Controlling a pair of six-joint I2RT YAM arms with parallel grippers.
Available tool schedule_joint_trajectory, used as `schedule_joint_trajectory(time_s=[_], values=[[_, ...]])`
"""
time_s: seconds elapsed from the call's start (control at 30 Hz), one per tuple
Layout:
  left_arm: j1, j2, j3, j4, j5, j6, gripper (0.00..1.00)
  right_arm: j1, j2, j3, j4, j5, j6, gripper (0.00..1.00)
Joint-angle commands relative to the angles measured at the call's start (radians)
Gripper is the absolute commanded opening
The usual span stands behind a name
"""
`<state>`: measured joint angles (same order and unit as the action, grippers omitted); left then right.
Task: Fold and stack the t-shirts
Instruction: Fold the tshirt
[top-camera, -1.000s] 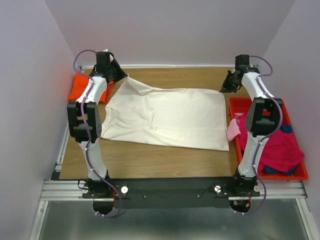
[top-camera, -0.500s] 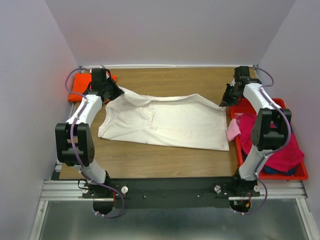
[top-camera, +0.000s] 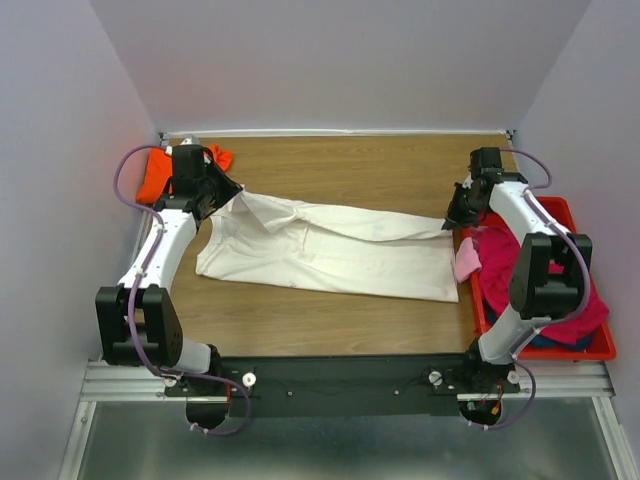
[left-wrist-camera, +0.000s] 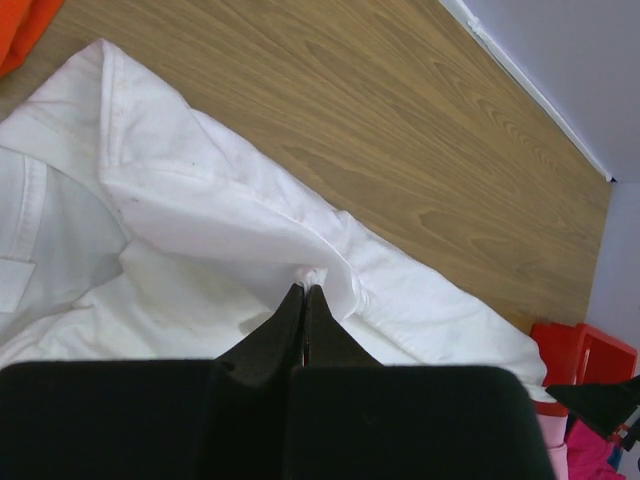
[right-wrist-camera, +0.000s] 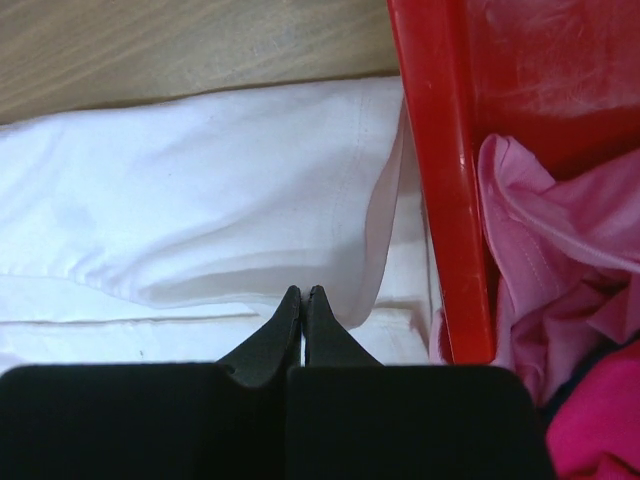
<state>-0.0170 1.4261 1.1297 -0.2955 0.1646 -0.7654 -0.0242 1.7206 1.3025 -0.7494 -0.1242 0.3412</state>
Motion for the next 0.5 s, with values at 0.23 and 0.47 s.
schedule_joint_trajectory(time_s=[0.23, 0.47], values=[[0.006, -0.095, -0.068, -0.063, -0.027, -0.015, 0.00, 0.003, -0.092, -0.106, 0.001, 0.044, 0.005, 0.00], [0.006, -0.168, -0.171, -0.112, -0.004, -0.026, 0.08, 0.003, -0.122, -0.166, -0.013, 0.098, 0.045, 0.20]])
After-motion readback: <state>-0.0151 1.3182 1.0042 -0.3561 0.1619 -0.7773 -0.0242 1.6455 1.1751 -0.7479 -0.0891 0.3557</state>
